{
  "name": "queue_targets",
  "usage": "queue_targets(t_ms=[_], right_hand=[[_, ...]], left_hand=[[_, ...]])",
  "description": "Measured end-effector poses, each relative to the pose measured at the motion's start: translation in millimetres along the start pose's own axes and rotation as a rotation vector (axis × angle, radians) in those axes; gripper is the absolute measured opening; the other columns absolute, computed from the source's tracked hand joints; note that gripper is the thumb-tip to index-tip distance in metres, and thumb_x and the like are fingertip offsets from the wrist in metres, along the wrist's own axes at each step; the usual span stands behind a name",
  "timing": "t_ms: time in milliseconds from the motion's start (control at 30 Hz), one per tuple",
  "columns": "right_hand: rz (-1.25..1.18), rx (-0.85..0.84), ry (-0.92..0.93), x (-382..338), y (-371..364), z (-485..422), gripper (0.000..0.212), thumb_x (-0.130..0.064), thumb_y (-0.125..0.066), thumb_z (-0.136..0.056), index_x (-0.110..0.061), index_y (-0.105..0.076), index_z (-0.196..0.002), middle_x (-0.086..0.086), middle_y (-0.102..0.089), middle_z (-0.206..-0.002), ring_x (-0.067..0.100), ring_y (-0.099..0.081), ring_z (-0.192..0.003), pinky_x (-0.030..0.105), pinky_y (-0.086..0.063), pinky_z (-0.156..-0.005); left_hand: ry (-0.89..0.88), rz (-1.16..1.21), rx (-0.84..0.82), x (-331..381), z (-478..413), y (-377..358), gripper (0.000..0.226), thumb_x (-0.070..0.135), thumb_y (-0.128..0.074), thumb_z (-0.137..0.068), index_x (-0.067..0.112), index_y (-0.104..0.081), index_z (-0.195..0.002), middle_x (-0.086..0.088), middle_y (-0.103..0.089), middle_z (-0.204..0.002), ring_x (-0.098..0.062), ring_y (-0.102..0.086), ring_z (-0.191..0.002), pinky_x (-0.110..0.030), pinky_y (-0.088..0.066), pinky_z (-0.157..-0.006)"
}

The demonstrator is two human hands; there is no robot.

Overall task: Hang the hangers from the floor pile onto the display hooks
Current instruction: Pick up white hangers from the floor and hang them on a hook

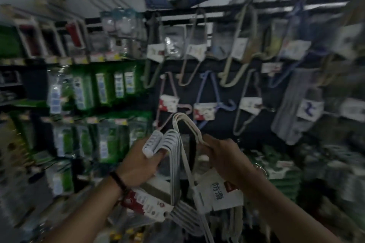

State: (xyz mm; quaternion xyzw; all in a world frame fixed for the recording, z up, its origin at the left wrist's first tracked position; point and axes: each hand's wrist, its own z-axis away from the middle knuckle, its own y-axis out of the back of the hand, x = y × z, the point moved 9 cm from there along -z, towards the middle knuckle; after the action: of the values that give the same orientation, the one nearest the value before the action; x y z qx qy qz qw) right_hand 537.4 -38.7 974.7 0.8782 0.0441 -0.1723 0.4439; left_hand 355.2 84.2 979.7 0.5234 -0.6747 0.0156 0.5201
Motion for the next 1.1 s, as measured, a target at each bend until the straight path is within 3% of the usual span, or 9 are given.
queue_targets(t_ms=[133, 200, 267, 433, 500, 633, 767, 900, 1100], right_hand=[[0.088, 0.122, -0.039, 74.6, 73.0, 23.6, 0.015, -0.04, -0.051, -0.105, -0.029, -0.055, -0.095, -0.004, -0.06, -0.065, 0.02, -0.055, -0.051, 0.042, -0.045, -0.049], [0.088, 0.152, -0.087, 113.7, 100.6, 30.2, 0.016, -0.038, -0.054, -0.105, -0.028, -0.058, -0.093, -0.005, -0.06, -0.065, 0.015, -0.054, -0.05, 0.04, -0.045, -0.05], [0.094, 0.163, -0.149, 151.8, 121.8, 31.2, 0.019, -0.038, -0.053, -0.105, -0.03, -0.056, -0.088, -0.006, -0.06, -0.065, 0.012, -0.054, -0.051, 0.039, -0.046, -0.051], [0.187, 0.093, -0.267, 230.5, 147.8, 9.3, 0.034, -0.036, -0.048, -0.107, -0.04, -0.044, -0.074, -0.006, -0.057, -0.068, 0.014, -0.055, -0.056, 0.033, -0.041, -0.05], [0.218, 0.082, -0.309, 258.0, 153.4, -9.7, 0.024, -0.039, -0.046, -0.107, -0.034, -0.052, -0.084, -0.004, -0.063, -0.076, 0.018, -0.061, -0.064, 0.035, -0.048, -0.055], [0.247, 0.066, -0.393, 305.8, 159.9, -63.0, 0.021, -0.038, -0.048, -0.106, -0.03, -0.066, -0.108, -0.003, -0.069, -0.089, 0.017, -0.067, -0.075, 0.035, -0.059, -0.067], [0.253, 0.106, -0.446, 326.5, 175.4, -111.0, 0.016, -0.034, -0.049, -0.106, -0.035, -0.06, -0.094, -0.006, -0.064, -0.084, 0.009, -0.061, -0.07, 0.028, -0.047, -0.057], [0.288, 0.227, -0.455, 324.9, 182.7, -133.8, 0.02, -0.041, -0.044, -0.106, -0.031, -0.052, -0.09, -0.005, -0.063, -0.081, 0.009, -0.057, -0.066, 0.027, -0.04, -0.052], [0.346, 0.425, -0.347, 331.9, 178.0, -134.3, 0.03, -0.049, -0.032, -0.108, -0.029, -0.047, -0.091, -0.005, -0.058, -0.068, 0.017, -0.054, -0.057, 0.035, -0.041, -0.05]], left_hand=[[-0.115, -0.043, -0.025, 57.0, -41.3, -74.6, 0.033, 0.008, -0.065, -0.101, 0.03, -0.062, -0.076, 0.026, -0.065, -0.065, 0.006, -0.06, -0.059, -0.008, -0.043, -0.057], [-0.156, -0.043, -0.07, 83.1, -59.3, -106.6, 0.015, 0.026, -0.068, -0.099, 0.024, -0.07, -0.084, 0.019, -0.071, -0.075, 0.0, -0.066, -0.068, -0.017, -0.052, -0.061], [-0.175, -0.016, -0.099, 98.3, -80.7, -134.8, 0.028, 0.048, -0.063, -0.095, 0.022, -0.074, -0.09, 0.008, -0.075, -0.084, -0.009, -0.07, -0.076, -0.038, -0.058, -0.072], [-0.219, -0.026, -0.119, 121.6, -135.8, -194.6, 0.02, 0.019, -0.068, -0.098, 0.036, -0.073, -0.088, 0.014, -0.074, -0.082, -0.002, -0.068, -0.074, -0.021, -0.051, -0.07], [-0.243, -0.02, -0.159, 128.1, -159.4, -210.4, 0.01, 0.032, -0.066, -0.096, 0.025, -0.072, -0.099, 0.011, -0.075, -0.09, -0.005, -0.07, -0.082, -0.027, -0.055, -0.075], [-0.281, 0.006, -0.201, 134.3, -210.7, -227.0, 0.055, 0.051, -0.063, -0.089, 0.018, -0.065, -0.134, 0.009, -0.073, -0.121, -0.019, -0.072, -0.109, -0.046, -0.056, -0.098], [-0.284, 0.044, -0.382, 123.4, -261.0, -240.3, 0.041, 0.042, -0.066, -0.09, 0.044, -0.057, -0.13, 0.036, -0.068, -0.117, -0.025, -0.068, -0.112, -0.045, -0.053, -0.104], [-0.413, 0.014, -0.492, 114.6, -303.2, -244.5, 0.056, 0.043, -0.063, -0.096, 0.021, -0.058, -0.147, 0.006, -0.055, -0.153, -0.031, -0.069, -0.121, -0.056, -0.055, -0.101], [-0.534, 0.012, -0.462, 122.7, -346.0, -249.8, 0.049, 0.051, -0.064, -0.087, 0.019, -0.067, -0.124, -0.002, -0.069, -0.119, -0.027, -0.069, -0.108, -0.054, -0.057, -0.09]])
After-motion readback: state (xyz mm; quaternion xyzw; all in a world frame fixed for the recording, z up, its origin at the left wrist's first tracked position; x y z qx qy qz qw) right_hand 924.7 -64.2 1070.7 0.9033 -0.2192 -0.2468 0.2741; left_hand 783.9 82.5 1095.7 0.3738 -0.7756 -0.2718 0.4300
